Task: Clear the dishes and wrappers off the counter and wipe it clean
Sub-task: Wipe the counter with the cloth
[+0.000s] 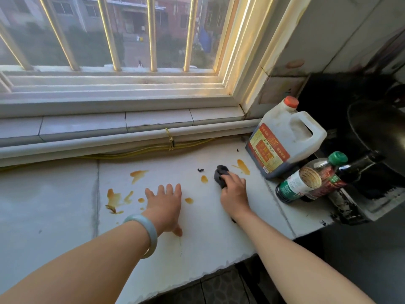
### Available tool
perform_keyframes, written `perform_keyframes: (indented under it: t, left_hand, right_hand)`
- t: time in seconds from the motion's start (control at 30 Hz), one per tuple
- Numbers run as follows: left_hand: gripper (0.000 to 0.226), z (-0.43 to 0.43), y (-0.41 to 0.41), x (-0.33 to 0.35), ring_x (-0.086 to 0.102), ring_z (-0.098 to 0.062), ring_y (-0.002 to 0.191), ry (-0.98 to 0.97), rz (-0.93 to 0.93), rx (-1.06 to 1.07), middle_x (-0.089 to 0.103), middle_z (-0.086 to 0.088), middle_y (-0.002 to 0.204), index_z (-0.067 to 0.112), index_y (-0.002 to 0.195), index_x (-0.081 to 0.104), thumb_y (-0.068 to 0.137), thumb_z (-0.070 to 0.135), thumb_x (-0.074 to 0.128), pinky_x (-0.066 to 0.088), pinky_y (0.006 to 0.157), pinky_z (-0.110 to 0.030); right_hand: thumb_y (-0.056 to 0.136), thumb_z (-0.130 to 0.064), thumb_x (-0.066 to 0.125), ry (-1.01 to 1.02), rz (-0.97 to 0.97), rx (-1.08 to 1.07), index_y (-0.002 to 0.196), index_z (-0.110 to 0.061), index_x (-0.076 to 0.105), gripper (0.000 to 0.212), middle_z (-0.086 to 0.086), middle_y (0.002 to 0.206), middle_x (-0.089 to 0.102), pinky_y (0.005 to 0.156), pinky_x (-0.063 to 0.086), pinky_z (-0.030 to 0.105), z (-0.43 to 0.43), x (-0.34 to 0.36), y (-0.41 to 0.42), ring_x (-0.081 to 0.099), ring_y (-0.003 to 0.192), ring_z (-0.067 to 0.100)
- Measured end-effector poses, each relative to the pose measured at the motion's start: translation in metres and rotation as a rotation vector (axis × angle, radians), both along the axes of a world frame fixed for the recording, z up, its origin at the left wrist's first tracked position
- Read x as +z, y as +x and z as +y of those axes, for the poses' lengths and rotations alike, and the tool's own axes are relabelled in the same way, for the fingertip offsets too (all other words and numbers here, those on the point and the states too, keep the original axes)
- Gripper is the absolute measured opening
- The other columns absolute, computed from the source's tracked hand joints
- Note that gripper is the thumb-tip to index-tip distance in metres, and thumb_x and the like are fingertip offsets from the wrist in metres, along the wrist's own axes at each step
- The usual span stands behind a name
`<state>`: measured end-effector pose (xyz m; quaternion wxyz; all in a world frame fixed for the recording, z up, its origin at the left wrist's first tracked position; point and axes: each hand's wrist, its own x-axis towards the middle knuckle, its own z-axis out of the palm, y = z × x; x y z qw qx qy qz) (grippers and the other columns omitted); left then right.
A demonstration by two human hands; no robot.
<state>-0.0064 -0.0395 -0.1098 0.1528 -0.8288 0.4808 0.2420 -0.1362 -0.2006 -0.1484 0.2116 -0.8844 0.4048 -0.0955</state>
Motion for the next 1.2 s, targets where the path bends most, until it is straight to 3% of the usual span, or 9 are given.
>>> perform_keyframes:
  t: [0.1, 0.27, 0.4, 0.6, 0.7, 0.77, 0.87, 1.07, 1.2]
  left_hand:
    - [0.133, 0.001, 0.002, 0.0, 0.017, -0.036, 0.144, 0.003, 0.006, -0.002, 0.015, -0.012, 0.157, 0.012, 0.153, -0.008, 0.065, 0.065, 0.075, 0.017, 0.111, -0.064]
    - [0.132, -0.003, 0.001, -0.002, 0.028, -0.037, 0.136, 0.004, -0.016, -0.023, 0.026, -0.013, 0.149, 0.013, 0.153, -0.004, 0.063, 0.064, 0.077, 0.02, 0.11, -0.062]
    - [0.131, -0.005, 0.001, -0.001, 0.035, -0.038, 0.131, 0.005, -0.037, -0.049, 0.033, -0.015, 0.143, 0.013, 0.152, -0.001, 0.062, 0.064, 0.078, 0.022, 0.109, -0.061]
    - [0.132, -0.004, 0.0, 0.0, 0.032, -0.038, 0.133, 0.01, -0.061, -0.048, 0.03, -0.015, 0.147, 0.01, 0.153, -0.003, 0.063, 0.066, 0.076, 0.022, 0.11, -0.06]
    - [0.128, 0.001, 0.002, -0.001, 0.03, -0.035, 0.135, -0.024, -0.041, -0.022, 0.028, -0.011, 0.147, 0.009, 0.152, 0.002, 0.063, 0.065, 0.076, 0.024, 0.109, -0.06]
    - [0.127, 0.003, 0.003, -0.002, 0.027, -0.034, 0.137, -0.044, -0.016, -0.005, 0.025, -0.01, 0.149, 0.009, 0.152, 0.004, 0.063, 0.064, 0.077, 0.024, 0.109, -0.059]
    - [0.128, 0.005, 0.004, -0.006, 0.024, -0.033, 0.137, -0.058, -0.006, 0.009, 0.024, -0.009, 0.15, 0.01, 0.152, 0.003, 0.062, 0.065, 0.077, 0.024, 0.108, -0.059]
    - [0.128, 0.011, 0.008, -0.009, 0.018, -0.031, 0.143, -0.103, 0.031, -0.006, 0.018, -0.006, 0.156, 0.012, 0.153, -0.001, 0.065, 0.065, 0.075, 0.016, 0.113, -0.059]
    - [0.104, 0.028, 0.033, 0.003, 0.035, -0.024, 0.139, -0.277, 0.207, 0.119, 0.037, -0.004, 0.153, 0.017, 0.155, 0.004, 0.08, 0.051, 0.069, 0.015, 0.118, -0.046]
  right_hand:
    - [0.088, 0.004, 0.044, -0.097, 0.074, -0.16, 0.132, -0.005, 0.052, 0.045, 0.014, 0.143, 0.044, 0.095, 0.031, 0.039, -0.044, 0.015, -0.003, 0.04, 0.115, 0.039]
    - [0.092, -0.006, 0.04, 0.021, 0.372, -0.226, 0.144, -0.017, 0.037, 0.054, 0.004, 0.157, 0.019, 0.107, 0.026, 0.043, -0.076, 0.016, 0.007, 0.027, 0.128, 0.036]
    - [0.087, -0.001, 0.04, -0.01, 0.323, -0.135, 0.141, -0.02, 0.042, 0.057, 0.002, 0.157, 0.024, 0.105, 0.028, 0.039, -0.05, 0.012, 0.024, 0.029, 0.128, 0.032]
    - [0.078, 0.001, 0.04, -0.031, 0.149, 0.28, 0.128, -0.013, 0.058, 0.055, 0.006, 0.145, 0.044, 0.094, 0.042, 0.042, 0.025, -0.001, 0.031, 0.043, 0.108, 0.039]
    - [0.07, 0.002, 0.036, 0.005, -0.029, 0.219, 0.118, -0.004, 0.066, 0.057, 0.017, 0.132, 0.057, 0.089, 0.042, 0.039, 0.008, -0.003, 0.033, 0.051, 0.098, 0.045]
    - [0.081, 0.005, 0.038, -0.023, -0.003, 0.032, 0.129, -0.008, 0.059, 0.054, 0.013, 0.142, 0.047, 0.091, 0.036, 0.035, -0.021, 0.006, 0.037, 0.044, 0.11, 0.04]
    - [0.088, 0.002, 0.041, -0.025, 0.223, -0.124, 0.14, -0.016, 0.046, 0.055, 0.004, 0.155, 0.029, 0.099, 0.032, 0.035, -0.042, 0.009, 0.043, 0.033, 0.122, 0.033]
    - [0.082, 0.0, 0.044, -0.036, 0.226, 0.081, 0.135, -0.02, 0.047, 0.058, 0.001, 0.156, 0.022, 0.102, 0.028, 0.037, 0.025, 0.005, 0.073, 0.03, 0.125, 0.031]
    - [0.082, -0.001, 0.047, 0.013, 0.173, 0.199, 0.137, -0.022, 0.046, 0.059, -0.002, 0.157, 0.019, 0.101, 0.024, 0.032, 0.081, 0.003, 0.085, 0.026, 0.127, 0.026]
